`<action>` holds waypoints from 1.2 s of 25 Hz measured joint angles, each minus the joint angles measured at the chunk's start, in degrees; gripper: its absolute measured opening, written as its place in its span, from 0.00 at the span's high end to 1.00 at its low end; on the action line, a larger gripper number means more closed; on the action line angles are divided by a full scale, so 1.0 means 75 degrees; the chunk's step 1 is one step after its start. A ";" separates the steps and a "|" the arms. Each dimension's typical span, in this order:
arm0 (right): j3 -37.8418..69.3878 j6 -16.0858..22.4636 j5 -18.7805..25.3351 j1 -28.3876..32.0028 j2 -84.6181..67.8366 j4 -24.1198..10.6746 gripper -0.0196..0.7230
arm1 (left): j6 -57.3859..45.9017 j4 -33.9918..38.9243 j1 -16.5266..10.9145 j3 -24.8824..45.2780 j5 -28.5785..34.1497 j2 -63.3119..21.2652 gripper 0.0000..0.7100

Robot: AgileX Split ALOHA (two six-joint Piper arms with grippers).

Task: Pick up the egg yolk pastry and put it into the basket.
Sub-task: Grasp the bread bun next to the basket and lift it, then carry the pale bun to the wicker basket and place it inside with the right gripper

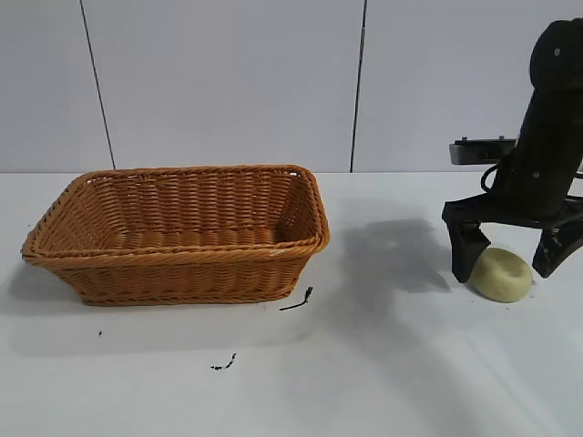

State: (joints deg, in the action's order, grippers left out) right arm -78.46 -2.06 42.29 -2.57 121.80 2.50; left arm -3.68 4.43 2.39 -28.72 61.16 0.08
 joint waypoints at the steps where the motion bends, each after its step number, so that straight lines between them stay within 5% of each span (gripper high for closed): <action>1: 0.0000 0.0000 -0.0065 0.0000 0.0009 0.0000 0.06 | 0.0000 0.0000 0.0000 0.0000 0.0000 0.0000 0.02; 4: 0.0000 0.0000 -0.0138 0.0000 0.0019 0.0000 0.18 | 0.0000 0.0000 0.0000 0.0000 0.0000 0.0000 0.02; 9: 0.0000 -0.0018 -0.0088 0.0000 0.0019 0.0000 0.62 | 0.0000 0.0000 0.0000 0.0000 0.0000 0.0000 0.02; 12: 0.0000 -0.0021 -0.0066 0.0000 0.0011 0.0000 0.77 | 0.0000 0.0000 0.0000 0.0000 0.0000 0.0000 0.02; 19: -0.0239 -0.0042 0.0364 0.0000 -0.0589 -0.0023 0.80 | 0.0000 0.0000 0.0000 0.0000 0.0000 0.0000 0.02; 30: -0.2976 -0.0050 0.2681 -0.0189 -0.1332 0.0033 0.81 | 0.0000 0.0000 0.0000 0.0000 0.0000 0.0000 0.02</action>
State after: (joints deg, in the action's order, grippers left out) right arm -100.78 -2.43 62.39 -3.98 111.81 2.75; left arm -3.68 4.43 2.39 -28.72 61.16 0.08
